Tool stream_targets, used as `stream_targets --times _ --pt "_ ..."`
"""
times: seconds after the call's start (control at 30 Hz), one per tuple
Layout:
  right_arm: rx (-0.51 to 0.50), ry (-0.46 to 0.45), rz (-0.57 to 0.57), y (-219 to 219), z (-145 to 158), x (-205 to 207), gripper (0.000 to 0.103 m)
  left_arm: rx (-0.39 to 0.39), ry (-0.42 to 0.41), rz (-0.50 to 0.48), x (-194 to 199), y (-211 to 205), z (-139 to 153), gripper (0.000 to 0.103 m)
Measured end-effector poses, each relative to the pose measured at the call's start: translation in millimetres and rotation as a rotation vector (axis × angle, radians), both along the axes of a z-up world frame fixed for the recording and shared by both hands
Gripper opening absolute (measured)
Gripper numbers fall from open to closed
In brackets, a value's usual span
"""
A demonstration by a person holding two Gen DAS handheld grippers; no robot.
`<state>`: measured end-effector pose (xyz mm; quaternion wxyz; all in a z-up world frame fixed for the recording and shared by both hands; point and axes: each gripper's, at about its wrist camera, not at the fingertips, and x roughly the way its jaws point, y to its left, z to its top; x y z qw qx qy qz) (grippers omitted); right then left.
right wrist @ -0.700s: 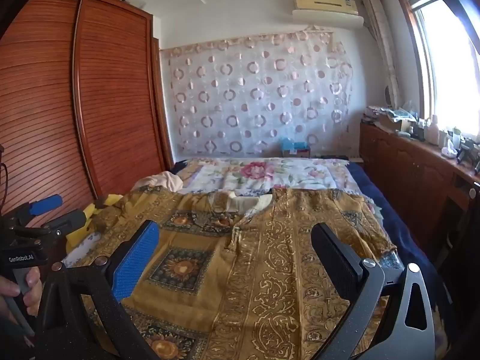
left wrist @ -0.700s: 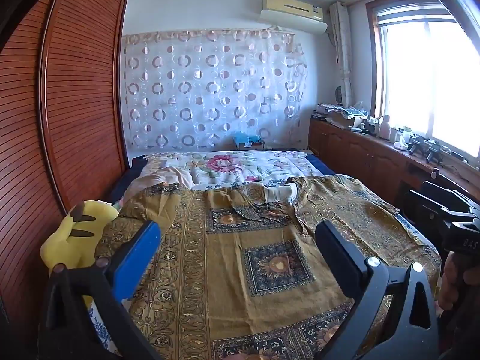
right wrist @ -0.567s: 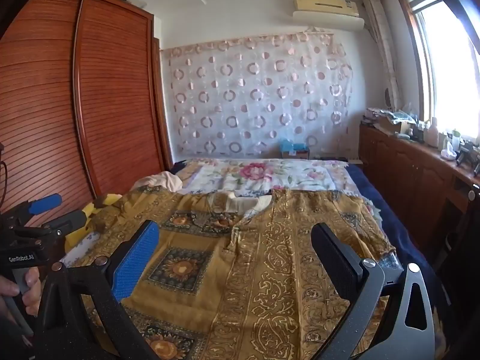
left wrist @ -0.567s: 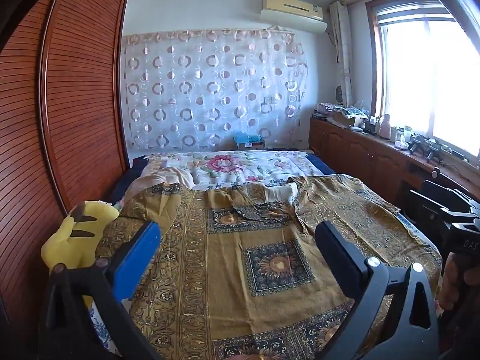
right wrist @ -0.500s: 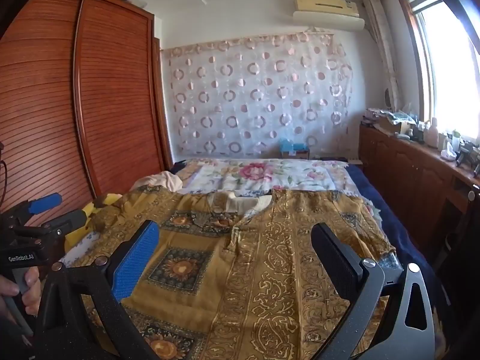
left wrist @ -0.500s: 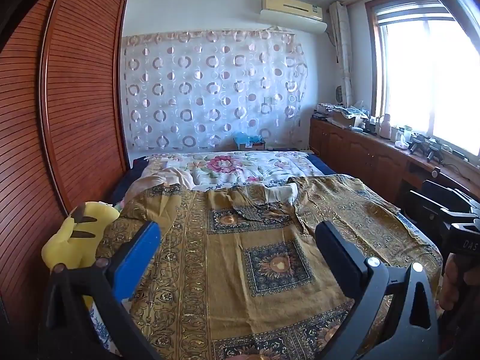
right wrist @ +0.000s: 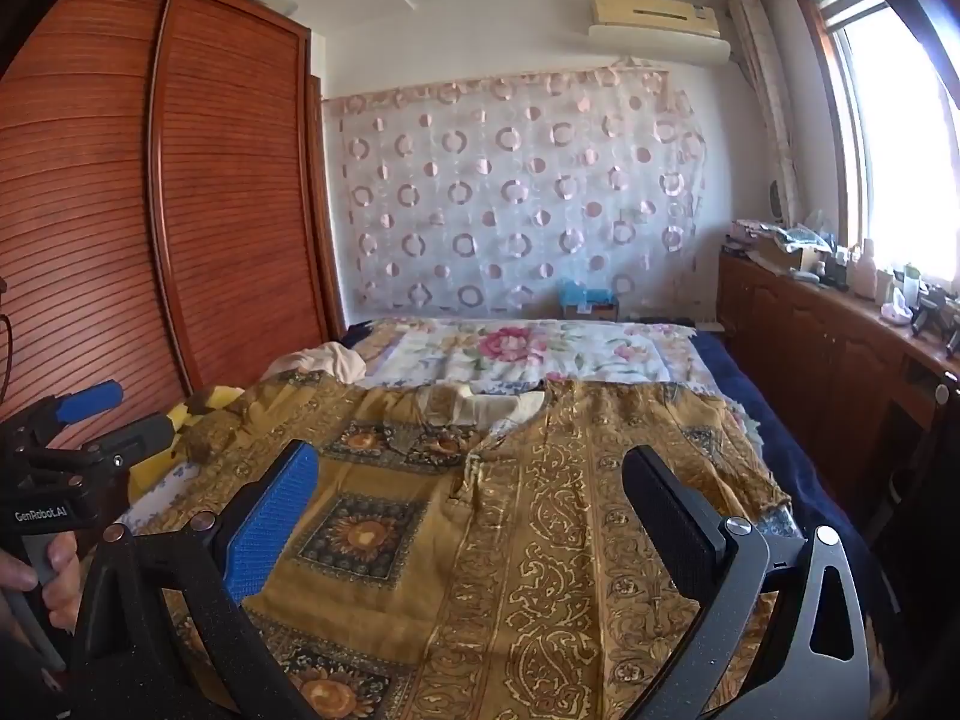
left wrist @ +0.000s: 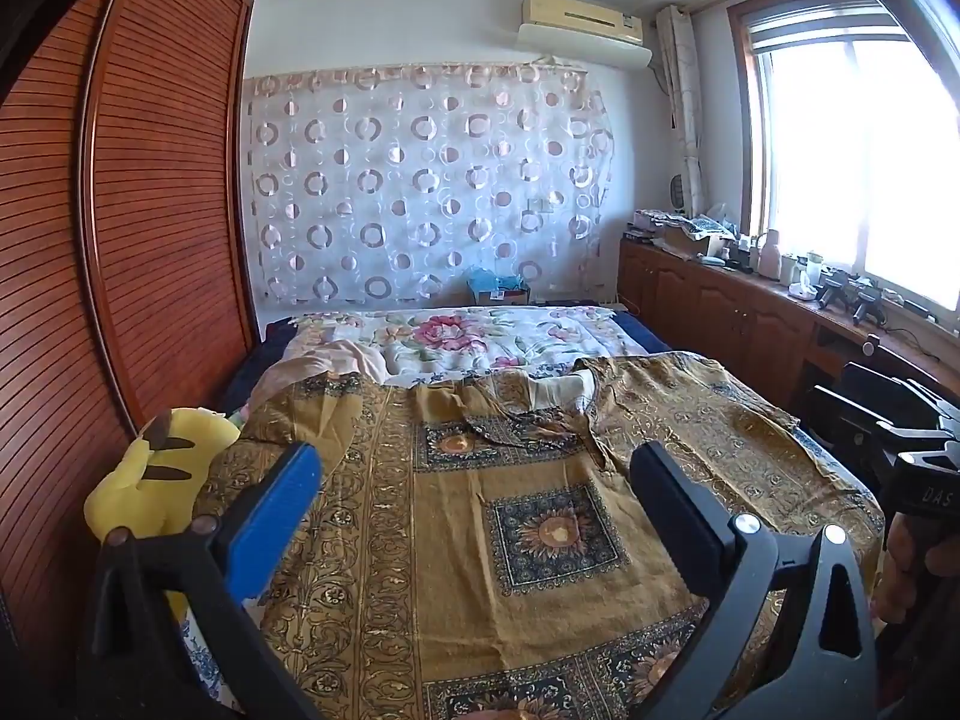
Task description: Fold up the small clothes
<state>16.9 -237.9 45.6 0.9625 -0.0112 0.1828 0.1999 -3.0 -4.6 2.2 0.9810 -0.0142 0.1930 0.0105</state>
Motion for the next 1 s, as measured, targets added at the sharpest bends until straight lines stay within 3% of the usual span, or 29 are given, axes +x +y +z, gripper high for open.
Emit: stream_targets --times 1.0 --pt "0.004 -0.005 -0.001 0.7 -0.2 -1.8 0.103 0.012 -0.015 -0.006 -4.1 -2.7 7.8 0.103"
